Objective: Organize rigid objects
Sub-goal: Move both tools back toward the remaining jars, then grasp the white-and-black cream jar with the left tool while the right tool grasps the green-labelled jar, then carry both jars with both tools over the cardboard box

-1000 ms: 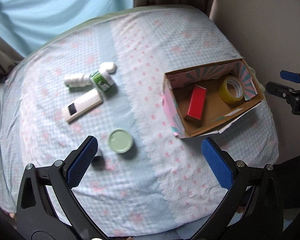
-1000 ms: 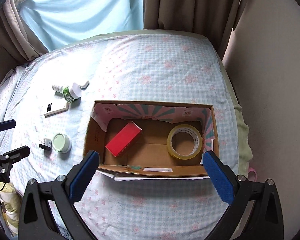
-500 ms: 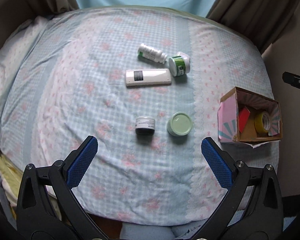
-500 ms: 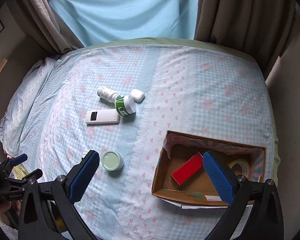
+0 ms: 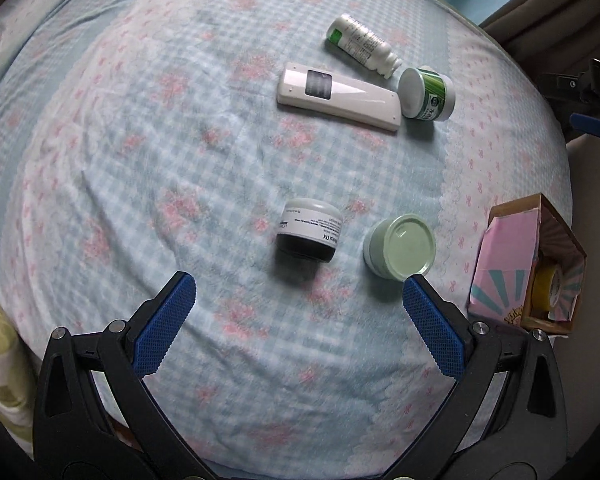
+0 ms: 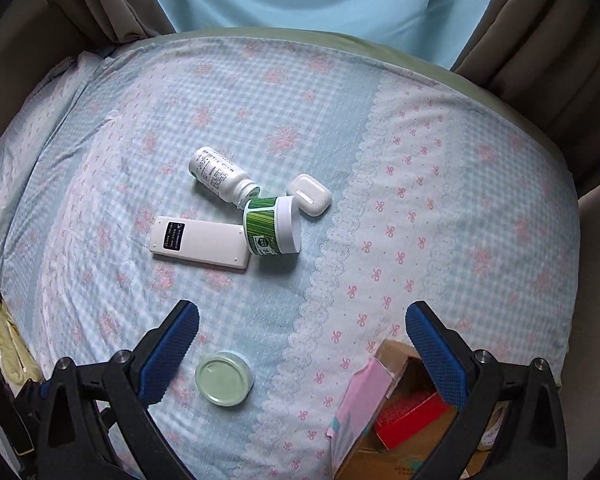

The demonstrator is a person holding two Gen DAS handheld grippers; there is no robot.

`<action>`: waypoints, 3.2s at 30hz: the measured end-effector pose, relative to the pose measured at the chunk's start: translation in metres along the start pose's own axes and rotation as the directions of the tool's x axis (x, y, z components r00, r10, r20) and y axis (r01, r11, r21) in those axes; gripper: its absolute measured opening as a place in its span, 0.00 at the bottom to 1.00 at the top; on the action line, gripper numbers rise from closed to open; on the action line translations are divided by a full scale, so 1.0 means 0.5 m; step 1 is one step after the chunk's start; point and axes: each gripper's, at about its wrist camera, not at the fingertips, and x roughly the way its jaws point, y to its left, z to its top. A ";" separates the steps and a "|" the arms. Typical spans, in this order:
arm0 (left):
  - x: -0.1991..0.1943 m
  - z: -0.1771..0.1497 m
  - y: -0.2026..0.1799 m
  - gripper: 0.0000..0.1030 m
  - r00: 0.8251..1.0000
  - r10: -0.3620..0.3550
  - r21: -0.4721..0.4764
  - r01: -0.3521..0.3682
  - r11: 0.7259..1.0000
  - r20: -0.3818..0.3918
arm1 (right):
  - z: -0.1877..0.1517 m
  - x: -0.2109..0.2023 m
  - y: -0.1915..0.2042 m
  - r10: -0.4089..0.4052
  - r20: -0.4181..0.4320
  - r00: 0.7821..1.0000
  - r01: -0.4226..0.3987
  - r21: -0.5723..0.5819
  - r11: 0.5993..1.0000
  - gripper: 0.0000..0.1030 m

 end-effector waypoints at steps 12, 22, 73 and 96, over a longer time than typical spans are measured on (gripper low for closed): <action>0.166 0.028 0.002 0.97 0.999 0.049 -0.029 -0.049 0.998 -0.010 | 0.093 0.211 0.048 -0.040 -0.043 0.998 0.039 -0.023 0.999 0.95; 0.251 0.042 -0.044 0.84 0.998 0.062 0.027 -0.061 0.998 -0.026 | 0.124 0.327 0.042 -0.070 -0.110 0.991 0.069 -0.014 0.998 0.89; 0.057 0.043 -0.091 0.55 0.991 0.034 0.152 -0.054 0.987 0.130 | 0.053 0.119 0.013 -0.016 0.044 0.999 0.013 0.086 0.996 0.50; -0.204 0.005 -0.530 0.55 0.947 -0.288 0.634 0.136 0.761 0.142 | -0.338 -0.326 -0.405 -0.193 0.181 0.964 0.078 0.504 0.860 0.50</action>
